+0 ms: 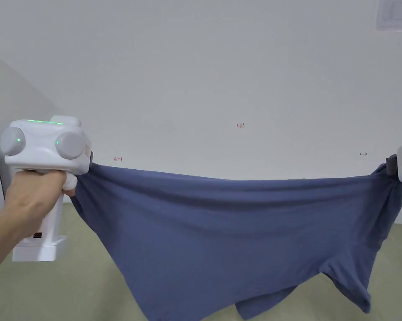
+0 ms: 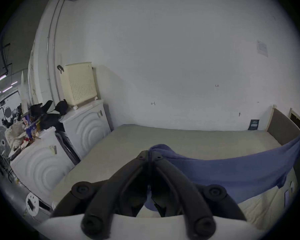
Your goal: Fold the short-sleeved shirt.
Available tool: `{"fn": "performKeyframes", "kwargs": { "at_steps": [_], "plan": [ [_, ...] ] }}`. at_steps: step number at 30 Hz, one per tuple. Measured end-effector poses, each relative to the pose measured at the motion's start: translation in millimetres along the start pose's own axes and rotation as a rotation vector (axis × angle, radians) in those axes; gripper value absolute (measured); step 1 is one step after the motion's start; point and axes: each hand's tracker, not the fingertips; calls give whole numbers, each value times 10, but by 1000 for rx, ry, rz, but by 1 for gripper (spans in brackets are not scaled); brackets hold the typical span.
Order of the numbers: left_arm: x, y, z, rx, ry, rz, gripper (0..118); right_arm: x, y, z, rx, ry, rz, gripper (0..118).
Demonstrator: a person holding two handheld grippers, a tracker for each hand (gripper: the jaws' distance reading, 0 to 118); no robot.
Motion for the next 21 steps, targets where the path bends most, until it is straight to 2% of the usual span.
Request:
{"fn": "performKeyframes", "kwargs": {
  "at_steps": [3, 11, 16, 21],
  "plan": [
    [133, -205, -228, -27, 12, -65, 2, -32, -186, -261, -26, -2, 4, 0],
    [165, -1200, -582, -183, -66, -53, 2, 49, -1301, -472, -190, 12, -7, 0],
    [-16, -2149, -218, -288, -147, -73, 2, 261, -2283, 38, -289, 54, -38, 0],
    [-269, -3012, 421, -361, -186, -3, 2, 501, -3169, 850, -331, 69, -81, 0]
  ]
}}
